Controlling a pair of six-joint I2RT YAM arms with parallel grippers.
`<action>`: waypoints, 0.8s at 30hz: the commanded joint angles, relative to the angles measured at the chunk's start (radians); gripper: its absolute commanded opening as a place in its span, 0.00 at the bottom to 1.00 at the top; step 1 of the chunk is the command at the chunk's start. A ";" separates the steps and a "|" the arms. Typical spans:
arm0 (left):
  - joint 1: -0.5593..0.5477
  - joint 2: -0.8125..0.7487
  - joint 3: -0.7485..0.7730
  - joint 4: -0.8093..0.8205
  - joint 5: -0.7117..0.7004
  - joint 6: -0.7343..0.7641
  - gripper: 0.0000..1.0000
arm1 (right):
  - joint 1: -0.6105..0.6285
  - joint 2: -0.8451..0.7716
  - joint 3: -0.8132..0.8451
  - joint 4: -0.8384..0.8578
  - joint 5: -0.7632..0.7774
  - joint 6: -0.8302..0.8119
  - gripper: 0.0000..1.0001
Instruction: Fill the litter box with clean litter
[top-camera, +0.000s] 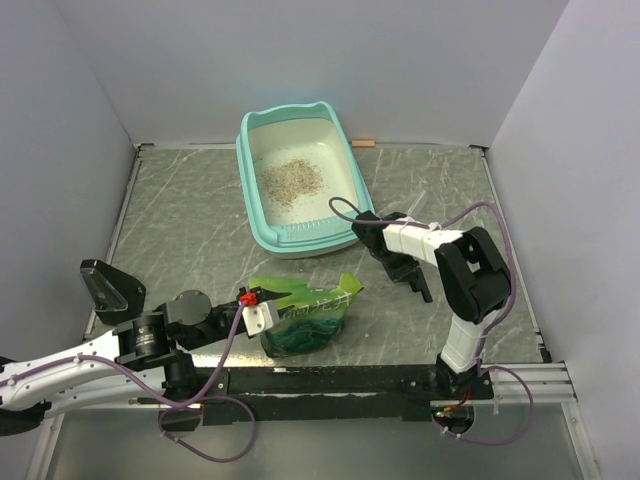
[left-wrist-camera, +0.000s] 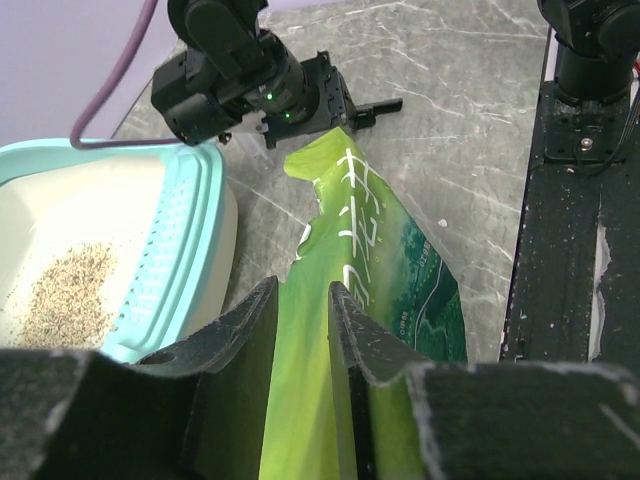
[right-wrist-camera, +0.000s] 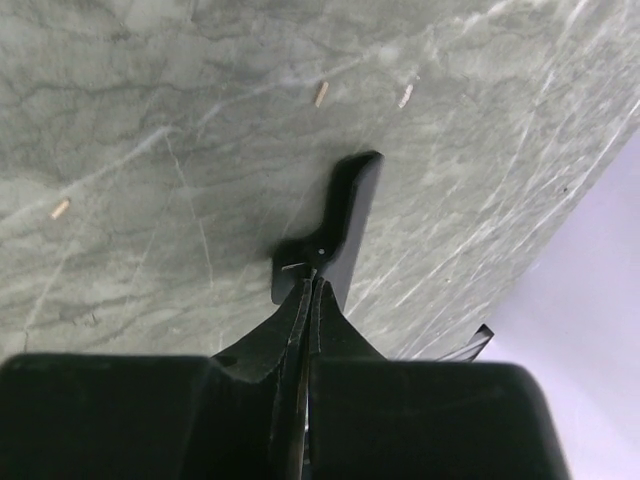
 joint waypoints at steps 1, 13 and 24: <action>0.006 0.005 0.004 0.032 -0.007 -0.017 0.32 | -0.006 -0.128 0.006 0.010 0.006 -0.002 0.00; 0.009 0.002 0.065 0.029 -0.031 -0.032 0.35 | 0.021 -0.559 0.111 -0.008 -0.159 0.018 0.00; 0.009 0.151 0.315 -0.028 0.068 -0.300 0.44 | 0.033 -0.816 0.215 0.060 -0.776 -0.071 0.00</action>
